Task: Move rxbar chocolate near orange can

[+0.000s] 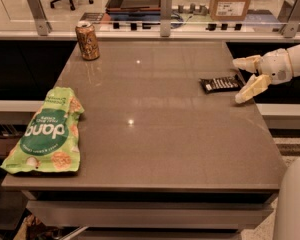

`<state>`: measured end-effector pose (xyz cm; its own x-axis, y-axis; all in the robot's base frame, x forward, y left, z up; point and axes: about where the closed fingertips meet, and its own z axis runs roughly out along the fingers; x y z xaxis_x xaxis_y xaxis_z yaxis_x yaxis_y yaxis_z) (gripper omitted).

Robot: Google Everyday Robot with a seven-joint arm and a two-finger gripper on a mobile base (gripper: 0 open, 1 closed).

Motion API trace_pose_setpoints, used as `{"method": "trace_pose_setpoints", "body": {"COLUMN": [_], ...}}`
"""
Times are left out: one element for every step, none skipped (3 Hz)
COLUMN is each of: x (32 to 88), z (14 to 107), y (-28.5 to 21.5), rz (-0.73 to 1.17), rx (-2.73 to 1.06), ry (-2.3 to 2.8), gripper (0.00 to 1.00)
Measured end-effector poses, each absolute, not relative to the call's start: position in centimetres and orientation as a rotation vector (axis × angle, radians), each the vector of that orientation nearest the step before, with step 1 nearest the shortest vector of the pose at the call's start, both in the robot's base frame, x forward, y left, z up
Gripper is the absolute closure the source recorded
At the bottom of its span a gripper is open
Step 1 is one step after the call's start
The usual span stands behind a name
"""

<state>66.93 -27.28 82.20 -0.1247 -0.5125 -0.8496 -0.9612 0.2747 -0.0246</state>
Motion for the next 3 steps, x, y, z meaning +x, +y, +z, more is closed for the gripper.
{"method": "trace_pose_setpoints", "body": {"x": [66.81, 67.13, 67.43], "z": [81.57, 81.43, 81.26], "y": [-27.46, -27.15, -26.86], "rz": [0.734, 0.734, 0.735], "rx": [-1.326, -1.325, -1.323], "ry": [1.768, 1.766, 1.765], "gripper": [0.0, 0.18, 0.42]}}
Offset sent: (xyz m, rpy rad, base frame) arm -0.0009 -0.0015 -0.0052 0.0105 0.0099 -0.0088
